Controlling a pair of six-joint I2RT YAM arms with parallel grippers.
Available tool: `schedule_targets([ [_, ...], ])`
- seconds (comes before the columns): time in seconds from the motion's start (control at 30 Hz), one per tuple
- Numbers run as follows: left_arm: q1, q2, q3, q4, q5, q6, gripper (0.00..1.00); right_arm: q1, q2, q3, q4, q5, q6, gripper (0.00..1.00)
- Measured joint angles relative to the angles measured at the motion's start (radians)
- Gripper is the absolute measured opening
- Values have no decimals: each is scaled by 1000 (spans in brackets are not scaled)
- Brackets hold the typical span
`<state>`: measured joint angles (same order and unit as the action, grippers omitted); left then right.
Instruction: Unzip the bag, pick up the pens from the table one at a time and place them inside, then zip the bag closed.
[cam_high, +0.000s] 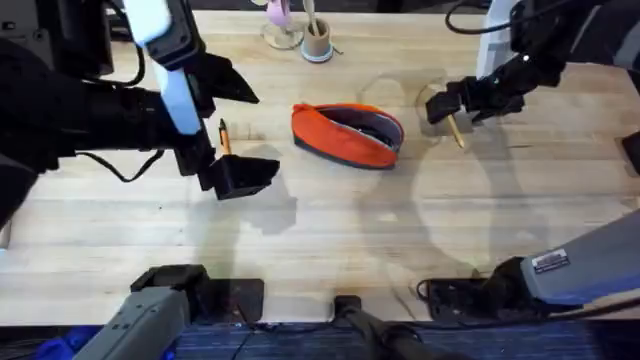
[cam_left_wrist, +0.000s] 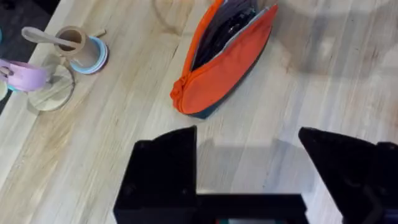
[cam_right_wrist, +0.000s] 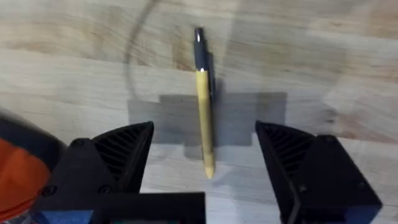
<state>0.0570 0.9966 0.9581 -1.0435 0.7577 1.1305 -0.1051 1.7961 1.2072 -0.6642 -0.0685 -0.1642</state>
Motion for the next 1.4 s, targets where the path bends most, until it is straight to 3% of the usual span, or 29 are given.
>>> schedule_targets([
  [0.27, 0, 0, 0, 0, 0, 0, 993, -14, 30, 16, -1, 53, -7, 342],
  [0.37, 0, 0, 0, 0, 0, 0, 993, -14, 30, 16, -2, 53, -7, 144],
  [0.47, 0, 0, 0, 0, 0, 0, 993, -14, 30, 16, -1, 53, -7, 48],
  [1.1, 0, 0, 0, 0, 0, 0, 993, -10, 18, 14, -16, 35, -7, 30],
  [1.4, 0, 0, 0, 0, 0, 0, 993, 33, -192, 7, -77, 16, -77, 31],
])
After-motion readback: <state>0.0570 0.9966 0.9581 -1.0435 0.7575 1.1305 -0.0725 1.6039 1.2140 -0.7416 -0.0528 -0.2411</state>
